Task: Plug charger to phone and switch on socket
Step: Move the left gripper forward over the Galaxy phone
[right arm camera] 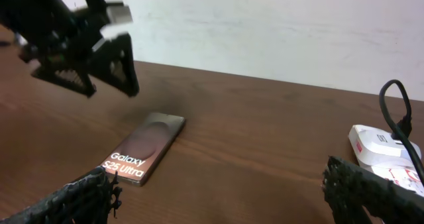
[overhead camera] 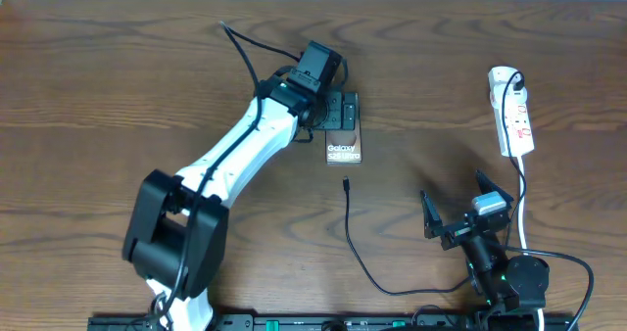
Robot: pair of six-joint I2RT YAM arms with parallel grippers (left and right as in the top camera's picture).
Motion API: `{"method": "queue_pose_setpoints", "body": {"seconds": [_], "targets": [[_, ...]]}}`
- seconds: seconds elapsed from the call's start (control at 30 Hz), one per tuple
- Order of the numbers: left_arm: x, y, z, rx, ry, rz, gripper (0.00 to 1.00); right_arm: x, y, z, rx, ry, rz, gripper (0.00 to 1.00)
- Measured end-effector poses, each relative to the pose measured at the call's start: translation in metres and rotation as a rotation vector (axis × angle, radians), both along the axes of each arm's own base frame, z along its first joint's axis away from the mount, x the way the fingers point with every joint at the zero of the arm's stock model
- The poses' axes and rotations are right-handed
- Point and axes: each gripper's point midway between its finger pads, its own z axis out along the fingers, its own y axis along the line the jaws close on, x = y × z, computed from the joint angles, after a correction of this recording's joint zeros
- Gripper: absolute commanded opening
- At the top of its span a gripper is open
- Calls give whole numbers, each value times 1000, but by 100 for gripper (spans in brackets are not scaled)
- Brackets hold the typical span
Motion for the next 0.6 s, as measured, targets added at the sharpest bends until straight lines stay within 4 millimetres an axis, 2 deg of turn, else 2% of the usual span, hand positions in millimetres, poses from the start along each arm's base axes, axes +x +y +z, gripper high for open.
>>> {"method": "queue_pose_setpoints", "body": {"seconds": [0.33,0.43,0.6], "targets": [[-1,-25,-66,32,66,-47,98,0,0,0,0,0,0,99],[-1,-34,-74,29,61,-63,98,0,0,0,0,0,0,99],[2,-39,-73,37,31,-52,98,0,0,0,0,0,0,99]]}}
